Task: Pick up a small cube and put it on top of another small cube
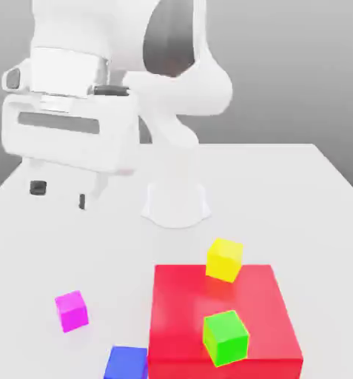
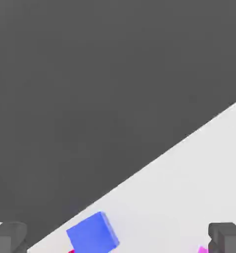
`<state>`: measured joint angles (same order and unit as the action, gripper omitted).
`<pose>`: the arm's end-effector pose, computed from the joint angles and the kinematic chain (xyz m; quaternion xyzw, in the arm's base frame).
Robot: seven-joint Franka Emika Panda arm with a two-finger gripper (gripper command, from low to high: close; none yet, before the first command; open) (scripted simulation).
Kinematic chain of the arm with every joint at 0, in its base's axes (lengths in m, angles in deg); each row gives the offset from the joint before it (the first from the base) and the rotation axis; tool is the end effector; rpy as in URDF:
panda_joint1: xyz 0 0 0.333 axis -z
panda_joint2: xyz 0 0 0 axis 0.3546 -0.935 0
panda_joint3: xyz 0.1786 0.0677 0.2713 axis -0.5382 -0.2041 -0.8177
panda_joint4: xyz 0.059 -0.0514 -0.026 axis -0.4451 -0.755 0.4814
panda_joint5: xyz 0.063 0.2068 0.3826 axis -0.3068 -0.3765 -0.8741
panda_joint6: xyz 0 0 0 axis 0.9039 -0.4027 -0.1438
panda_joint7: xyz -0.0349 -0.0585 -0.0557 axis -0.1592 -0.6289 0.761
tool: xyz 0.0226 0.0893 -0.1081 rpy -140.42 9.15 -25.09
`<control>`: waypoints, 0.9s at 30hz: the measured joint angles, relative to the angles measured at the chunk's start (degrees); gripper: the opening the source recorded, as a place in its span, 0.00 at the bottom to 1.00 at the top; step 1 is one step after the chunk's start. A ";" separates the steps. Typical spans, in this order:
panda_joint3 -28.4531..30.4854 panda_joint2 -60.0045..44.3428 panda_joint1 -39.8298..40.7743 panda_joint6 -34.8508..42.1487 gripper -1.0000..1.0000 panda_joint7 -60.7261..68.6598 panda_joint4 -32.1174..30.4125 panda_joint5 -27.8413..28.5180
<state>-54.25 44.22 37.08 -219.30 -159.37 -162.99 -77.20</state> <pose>0.4781 -0.1619 0.2988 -0.7194 0.6828 -0.1197 0.0444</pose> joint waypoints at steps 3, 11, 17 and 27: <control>1.43 -6.22 2.34 -3.39 0.50 -3.29 -2.44 -0.76; 0.95 -22.84 6.53 -13.87 0.50 -5.86 -5.53 -6.53; -0.36 -28.87 7.67 -18.70 0.00 -5.19 -4.41 -7.47; 1.02 -18.55 6.67 -10.34 0.00 -6.74 -6.35 -5.09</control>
<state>-53.22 25.67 43.75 -229.64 -166.11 -169.34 -82.29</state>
